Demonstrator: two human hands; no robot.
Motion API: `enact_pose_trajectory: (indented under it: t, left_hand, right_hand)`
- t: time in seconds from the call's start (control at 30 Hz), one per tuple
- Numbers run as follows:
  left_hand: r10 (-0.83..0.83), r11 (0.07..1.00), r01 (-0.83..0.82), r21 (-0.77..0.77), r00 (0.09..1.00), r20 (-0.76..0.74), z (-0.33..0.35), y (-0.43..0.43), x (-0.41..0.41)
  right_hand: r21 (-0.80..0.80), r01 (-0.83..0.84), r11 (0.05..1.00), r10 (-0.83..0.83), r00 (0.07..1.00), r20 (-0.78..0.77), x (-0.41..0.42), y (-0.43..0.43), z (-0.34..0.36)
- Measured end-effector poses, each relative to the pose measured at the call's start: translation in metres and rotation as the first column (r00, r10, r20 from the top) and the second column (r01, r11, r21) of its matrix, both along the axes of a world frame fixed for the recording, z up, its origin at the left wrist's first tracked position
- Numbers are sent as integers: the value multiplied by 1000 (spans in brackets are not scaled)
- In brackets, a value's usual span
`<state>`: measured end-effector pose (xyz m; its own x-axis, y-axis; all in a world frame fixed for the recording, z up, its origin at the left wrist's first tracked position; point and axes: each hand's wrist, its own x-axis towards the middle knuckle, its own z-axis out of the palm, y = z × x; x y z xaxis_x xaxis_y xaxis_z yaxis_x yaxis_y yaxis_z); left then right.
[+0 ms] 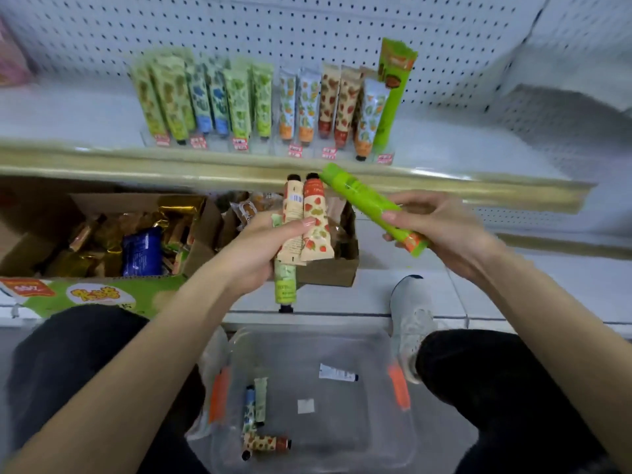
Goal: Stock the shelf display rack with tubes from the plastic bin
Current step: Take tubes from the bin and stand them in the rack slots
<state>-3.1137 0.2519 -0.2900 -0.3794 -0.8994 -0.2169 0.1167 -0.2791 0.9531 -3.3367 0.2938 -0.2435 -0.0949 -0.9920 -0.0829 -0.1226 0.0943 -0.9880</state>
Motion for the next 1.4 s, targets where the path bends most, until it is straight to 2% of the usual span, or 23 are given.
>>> enact_pose_trajectory:
  t: [0.17,0.33,0.43,0.67,0.8,1.03,1.4]
  left_hand:
    - [71,995,-72,-73,997,-14,43,-13,-3]
    - [108,990,-109,-86,994,-16,62,-33,-12]
    - [95,992,-94,-81,995,13,65,-44,-24]
    - [95,993,-93,-75,995,18,64,-78,-44]
    - [101,992,-97,-82,994,39,60,-89,-37]
    - [8,990,-4,-144,1000,24,54,-92,-19]
    - [-25,986,32,-162,999,41,49,-114,-40]
  right_hand:
    - [-109,77,991,-90,988,-127,-35,-21,62]
    - [-148,-68,987,11,936,-351,-54,-46,105]
    - [-180,-108,978,10,880,-474,-57,-67,119]
    - [-318,-32,948,-209,690,-693,-56,-121,135]
    - [-342,-4,940,-264,627,-733,-53,-144,128]
    - [-272,-50,961,-182,625,-759,-51,-166,120]
    - [-220,-35,975,-157,592,-790,-52,-171,117]
